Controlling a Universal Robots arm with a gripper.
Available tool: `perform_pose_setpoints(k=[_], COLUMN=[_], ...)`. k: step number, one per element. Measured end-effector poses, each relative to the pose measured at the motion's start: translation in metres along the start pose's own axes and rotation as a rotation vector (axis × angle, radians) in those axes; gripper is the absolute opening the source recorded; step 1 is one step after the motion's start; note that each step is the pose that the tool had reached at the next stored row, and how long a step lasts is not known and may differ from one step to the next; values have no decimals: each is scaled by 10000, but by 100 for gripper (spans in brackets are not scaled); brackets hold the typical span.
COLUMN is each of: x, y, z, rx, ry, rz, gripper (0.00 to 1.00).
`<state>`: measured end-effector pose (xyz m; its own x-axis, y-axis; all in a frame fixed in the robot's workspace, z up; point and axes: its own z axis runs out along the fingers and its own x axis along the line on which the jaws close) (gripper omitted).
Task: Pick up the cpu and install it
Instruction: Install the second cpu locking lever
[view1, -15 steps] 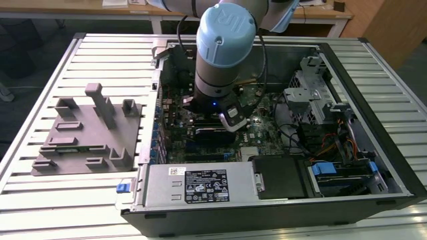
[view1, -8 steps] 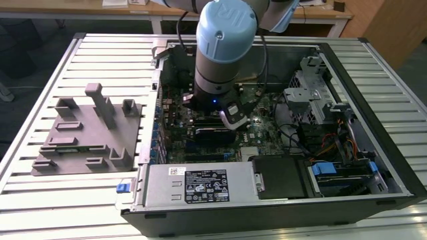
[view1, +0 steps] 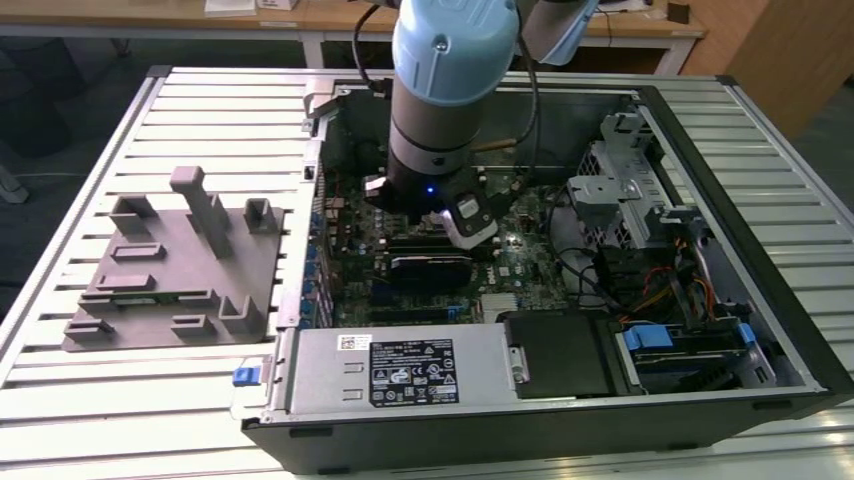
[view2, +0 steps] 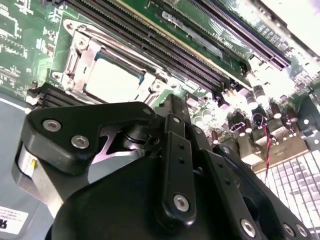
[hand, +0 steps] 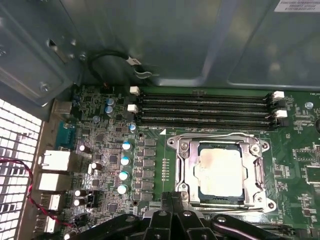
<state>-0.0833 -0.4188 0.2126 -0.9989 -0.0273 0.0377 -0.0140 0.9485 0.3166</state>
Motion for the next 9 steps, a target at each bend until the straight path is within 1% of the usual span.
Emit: perform_pose_setpoints(k=[6,9], x=[0,2], y=[2,13], z=[-7,-40], rx=[-6,-4], ry=[-1,0], rz=[-1,0], gripper=[11,11])
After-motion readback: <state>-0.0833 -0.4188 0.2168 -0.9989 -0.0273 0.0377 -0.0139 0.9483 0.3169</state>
